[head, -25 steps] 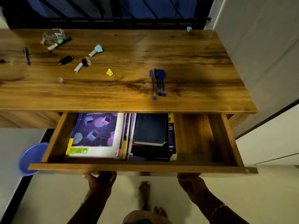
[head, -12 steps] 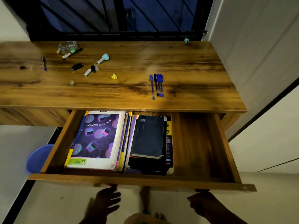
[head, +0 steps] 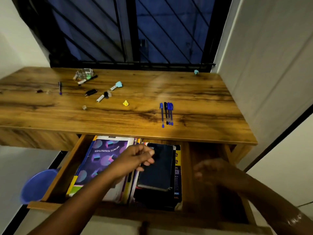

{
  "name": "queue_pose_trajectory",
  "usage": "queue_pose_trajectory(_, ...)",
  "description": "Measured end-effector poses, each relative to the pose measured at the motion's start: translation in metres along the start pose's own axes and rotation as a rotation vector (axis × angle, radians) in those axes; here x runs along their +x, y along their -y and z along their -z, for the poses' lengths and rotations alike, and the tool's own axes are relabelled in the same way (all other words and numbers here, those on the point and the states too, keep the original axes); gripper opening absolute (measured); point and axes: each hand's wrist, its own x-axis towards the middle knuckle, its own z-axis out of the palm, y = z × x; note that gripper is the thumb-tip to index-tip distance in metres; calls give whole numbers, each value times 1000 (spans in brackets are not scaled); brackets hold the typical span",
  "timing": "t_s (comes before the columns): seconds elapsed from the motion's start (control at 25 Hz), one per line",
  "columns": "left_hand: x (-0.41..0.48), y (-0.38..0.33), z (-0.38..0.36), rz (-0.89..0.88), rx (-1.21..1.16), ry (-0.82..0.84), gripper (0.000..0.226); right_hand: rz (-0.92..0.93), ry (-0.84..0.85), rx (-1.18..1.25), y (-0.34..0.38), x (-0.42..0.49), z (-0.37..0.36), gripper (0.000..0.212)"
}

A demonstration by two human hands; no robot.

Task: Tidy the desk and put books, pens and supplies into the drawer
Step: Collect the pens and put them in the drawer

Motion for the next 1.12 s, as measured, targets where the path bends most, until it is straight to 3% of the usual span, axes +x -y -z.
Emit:
queue_pose_trajectory(0.04, 18, -6, 3, -28, 6, -55, 8, 74, -21, -96, 23, 4, -6, 11)
queue_pose_trajectory(0.16, 77, -19, 8, -61, 24, -139, 15, 138, -147, -92, 80, 55, -5, 11)
queue_pose_trajectory(0.36, 164, -27, 21, 125, -229, -288, 15, 74, -348, -178, 122, 151, 6, 5)
queue_pose_trajectory(0.48, 194, -29, 28, 215, -346, -284, 24, 35, -435, -363, 125, 193, 4, 28)
queue_pose_trajectory(0.6, 212, -32, 31, 256, -428, -255, 35, 38, -482, -450, 123, 221, -6, 16)
queue_pose_trajectory(0.72, 223, -32, 28, 235, -499, -222, 42, -38, -513, -637, 126, 238, -18, 39)
queue_pose_trajectory(0.88, 233, -30, 25, 204, -471, -230, 57, -24, -533, -723, 126, 251, -28, 29)
queue_pose_trajectory(1.12, 238, -23, 19, 250, -520, -222, 55, -41, -533, -691, 130, 253, -36, 29)
